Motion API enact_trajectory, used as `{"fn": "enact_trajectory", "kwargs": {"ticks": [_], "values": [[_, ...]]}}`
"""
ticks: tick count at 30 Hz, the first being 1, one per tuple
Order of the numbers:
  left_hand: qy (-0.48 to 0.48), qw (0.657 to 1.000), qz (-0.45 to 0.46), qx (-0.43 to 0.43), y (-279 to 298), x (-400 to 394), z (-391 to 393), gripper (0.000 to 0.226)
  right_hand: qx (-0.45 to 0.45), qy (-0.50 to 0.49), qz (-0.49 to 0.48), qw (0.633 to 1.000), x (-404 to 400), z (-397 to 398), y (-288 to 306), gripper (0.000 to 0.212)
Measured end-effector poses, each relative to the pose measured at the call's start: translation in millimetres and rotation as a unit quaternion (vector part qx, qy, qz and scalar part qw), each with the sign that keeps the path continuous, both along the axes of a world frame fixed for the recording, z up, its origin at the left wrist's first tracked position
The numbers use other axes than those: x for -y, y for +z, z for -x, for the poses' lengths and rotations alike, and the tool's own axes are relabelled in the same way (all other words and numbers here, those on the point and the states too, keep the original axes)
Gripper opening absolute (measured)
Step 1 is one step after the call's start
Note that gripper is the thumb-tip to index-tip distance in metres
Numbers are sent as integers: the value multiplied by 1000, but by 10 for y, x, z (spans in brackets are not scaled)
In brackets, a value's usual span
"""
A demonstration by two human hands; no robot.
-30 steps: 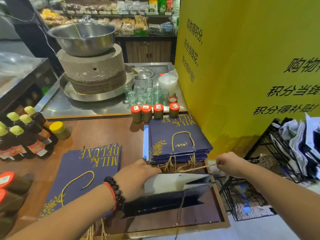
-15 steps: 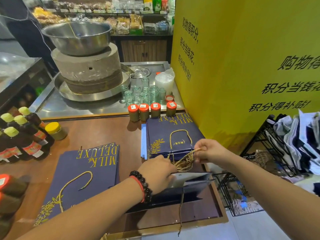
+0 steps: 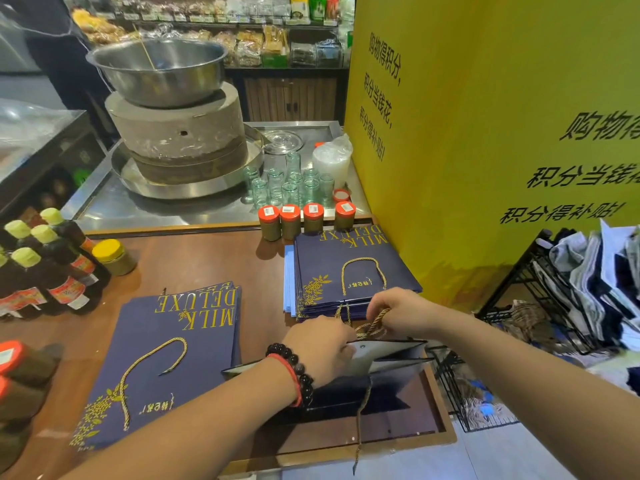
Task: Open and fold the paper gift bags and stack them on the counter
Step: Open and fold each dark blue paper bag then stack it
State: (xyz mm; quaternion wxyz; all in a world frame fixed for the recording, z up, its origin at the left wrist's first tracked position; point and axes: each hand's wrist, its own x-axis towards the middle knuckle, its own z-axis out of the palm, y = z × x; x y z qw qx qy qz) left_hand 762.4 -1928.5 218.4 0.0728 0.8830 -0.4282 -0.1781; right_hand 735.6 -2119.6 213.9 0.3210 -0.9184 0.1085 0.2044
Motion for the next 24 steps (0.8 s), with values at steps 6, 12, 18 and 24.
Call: {"fn": "enact_trajectory", "kwargs": {"ticks": [6, 12, 18, 24], "values": [[-1, 1000, -13, -7, 34, -11, 42, 19, -127, -20, 106, 986, 227, 39, -88, 11], [-7, 1000, -4, 12, 46, 22, 48, 20, -100, -83, -188, 974, 190, 87, 30, 26], [-15, 1000, 0, 14, -14, 32, 12, 23, -66, -59, -214, 973, -86, 63, 123, 31], [-13, 999, 19, 39, -44, 22, 10, 22, -49, -30, -162, 985, -100, 16, 69, 34]]}}
